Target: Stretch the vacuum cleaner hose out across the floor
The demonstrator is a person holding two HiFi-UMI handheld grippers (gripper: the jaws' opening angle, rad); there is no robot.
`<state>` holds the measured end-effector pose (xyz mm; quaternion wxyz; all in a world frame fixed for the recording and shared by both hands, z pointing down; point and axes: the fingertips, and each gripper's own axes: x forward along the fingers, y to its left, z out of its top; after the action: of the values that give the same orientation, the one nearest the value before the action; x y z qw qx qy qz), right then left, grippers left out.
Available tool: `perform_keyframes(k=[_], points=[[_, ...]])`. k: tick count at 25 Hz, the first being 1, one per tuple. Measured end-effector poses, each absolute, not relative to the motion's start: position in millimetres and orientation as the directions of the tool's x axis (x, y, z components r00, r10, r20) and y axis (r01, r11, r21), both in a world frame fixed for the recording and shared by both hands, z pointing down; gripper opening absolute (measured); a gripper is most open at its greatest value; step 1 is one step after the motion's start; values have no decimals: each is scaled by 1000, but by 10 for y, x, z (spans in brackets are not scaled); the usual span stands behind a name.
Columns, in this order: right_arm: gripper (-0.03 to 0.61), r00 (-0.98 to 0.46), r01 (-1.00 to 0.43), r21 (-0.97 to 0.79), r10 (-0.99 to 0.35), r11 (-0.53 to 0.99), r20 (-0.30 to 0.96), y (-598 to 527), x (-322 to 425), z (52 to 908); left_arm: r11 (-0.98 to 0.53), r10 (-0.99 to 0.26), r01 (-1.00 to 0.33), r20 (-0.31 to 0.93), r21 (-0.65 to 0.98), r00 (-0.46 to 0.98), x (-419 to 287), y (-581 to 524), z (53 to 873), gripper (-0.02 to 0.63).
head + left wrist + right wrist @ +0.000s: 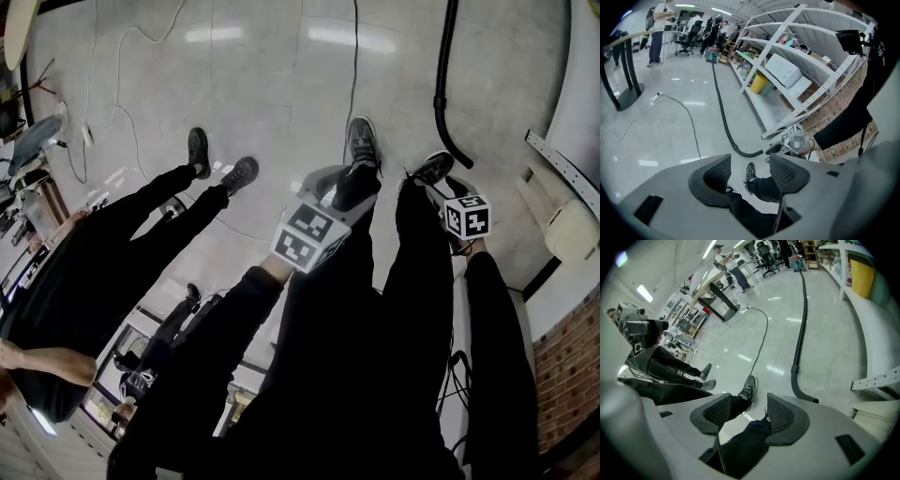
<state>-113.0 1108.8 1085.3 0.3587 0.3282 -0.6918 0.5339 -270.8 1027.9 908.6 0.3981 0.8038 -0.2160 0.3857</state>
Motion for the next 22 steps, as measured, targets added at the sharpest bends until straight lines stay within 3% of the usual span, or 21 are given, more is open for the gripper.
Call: perform_keyframes(k=[12,18,20,22], points=[[222,-545,-832,-552,-265,51,796,10832,-815,9345,-709,-124,-600,773,371,623,-2386,9889,7910,272],[137,-516,-854,-512,-292,97,805,10785,-629,8639,-758,-215,-590,747,279,629,-2310,9805,7256,262],[72,-464,-885,-448,-333,127,821,10609,-527,8422,-750,-228,-602,747,274,624,-2318,9691,7106,262],[50,-449,-892,-432,-383,134,807,10500,-509,8154,-724,-247,-628,742,285,623,-2362,9629,6931,262]])
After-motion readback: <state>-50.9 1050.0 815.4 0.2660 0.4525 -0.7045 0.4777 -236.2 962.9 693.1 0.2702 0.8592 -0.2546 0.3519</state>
